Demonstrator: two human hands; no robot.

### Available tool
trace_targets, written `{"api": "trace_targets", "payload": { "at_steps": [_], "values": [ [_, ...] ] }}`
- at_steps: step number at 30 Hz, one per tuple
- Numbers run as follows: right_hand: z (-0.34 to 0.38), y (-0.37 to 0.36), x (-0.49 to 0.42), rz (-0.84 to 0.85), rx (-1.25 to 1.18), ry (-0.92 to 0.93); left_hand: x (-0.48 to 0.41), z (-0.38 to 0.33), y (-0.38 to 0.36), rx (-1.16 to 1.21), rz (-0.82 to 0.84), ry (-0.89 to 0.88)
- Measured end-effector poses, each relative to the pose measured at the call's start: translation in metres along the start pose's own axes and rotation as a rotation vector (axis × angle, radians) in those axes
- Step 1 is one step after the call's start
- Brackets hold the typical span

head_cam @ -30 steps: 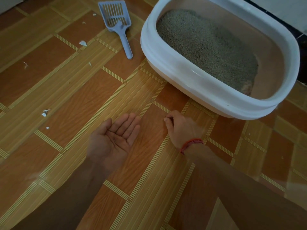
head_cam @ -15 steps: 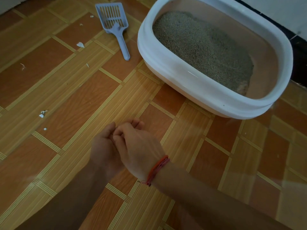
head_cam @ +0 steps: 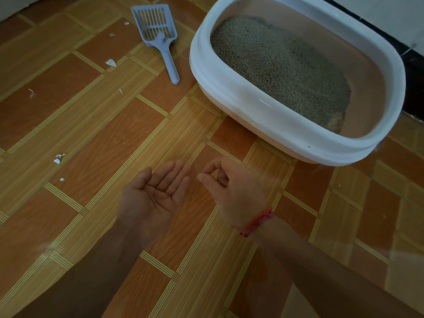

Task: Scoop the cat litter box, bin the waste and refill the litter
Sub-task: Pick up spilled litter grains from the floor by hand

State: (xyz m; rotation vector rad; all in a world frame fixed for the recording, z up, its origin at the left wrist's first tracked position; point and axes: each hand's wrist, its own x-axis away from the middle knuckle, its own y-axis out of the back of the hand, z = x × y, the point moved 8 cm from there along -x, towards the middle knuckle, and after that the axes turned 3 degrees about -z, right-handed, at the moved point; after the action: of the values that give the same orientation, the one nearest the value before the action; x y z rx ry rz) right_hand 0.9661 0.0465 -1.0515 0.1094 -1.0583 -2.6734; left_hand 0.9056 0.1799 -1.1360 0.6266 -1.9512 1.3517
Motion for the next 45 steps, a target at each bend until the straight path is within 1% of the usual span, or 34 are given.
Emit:
{"api": "trace_targets", "payload": {
  "at_steps": [3, 7, 9, 13, 15, 17, 20, 24, 26, 34, 39, 45],
  "values": [
    [0.016, -0.008, 0.001, 0.034, 0.004, 0.062, -0.001, 0.005, -0.004, 0.007, 0.026, 0.018],
    [0.039, -0.037, 0.003, 0.151, -0.026, 0.139, 0.002, 0.016, -0.013, -0.095, 0.131, 0.106],
    [0.047, -0.049, 0.005, 0.189, -0.004, 0.187, 0.005, 0.017, -0.017, -0.072, 0.143, 0.124],
    [0.055, -0.054, 0.006, 0.200, 0.004, 0.249, 0.007, 0.010, -0.019, -0.051, 0.148, 0.104],
    [0.054, -0.044, 0.003, 0.173, -0.058, 0.246, 0.007, 0.003, -0.022, -0.125, 0.171, 0.105],
    [0.047, -0.027, -0.002, 0.098, -0.091, 0.225, 0.003, -0.011, -0.028, -0.181, 0.149, 0.069],
    [0.014, -0.001, -0.012, -0.064, 0.006, 0.114, -0.004, -0.035, -0.039, -0.184, 0.091, -0.020],
    [-0.049, 0.013, -0.023, -0.025, 0.109, -0.135, -0.007, -0.039, -0.057, -0.154, 0.087, -0.056],
    [-0.073, 0.019, -0.026, -0.025, 0.150, -0.206, -0.008, -0.035, -0.061, -0.124, 0.094, -0.060],
    [-0.097, 0.018, -0.030, -0.002, 0.205, -0.213, -0.005, -0.010, -0.054, -0.043, 0.105, -0.045],
    [-0.100, 0.016, -0.030, -0.009, 0.218, -0.199, -0.002, -0.011, -0.041, -0.018, 0.080, -0.056],
    [-0.097, 0.015, -0.036, 0.019, 0.268, -0.173, -0.003, -0.012, -0.038, -0.003, 0.067, -0.060]
  ]
}}
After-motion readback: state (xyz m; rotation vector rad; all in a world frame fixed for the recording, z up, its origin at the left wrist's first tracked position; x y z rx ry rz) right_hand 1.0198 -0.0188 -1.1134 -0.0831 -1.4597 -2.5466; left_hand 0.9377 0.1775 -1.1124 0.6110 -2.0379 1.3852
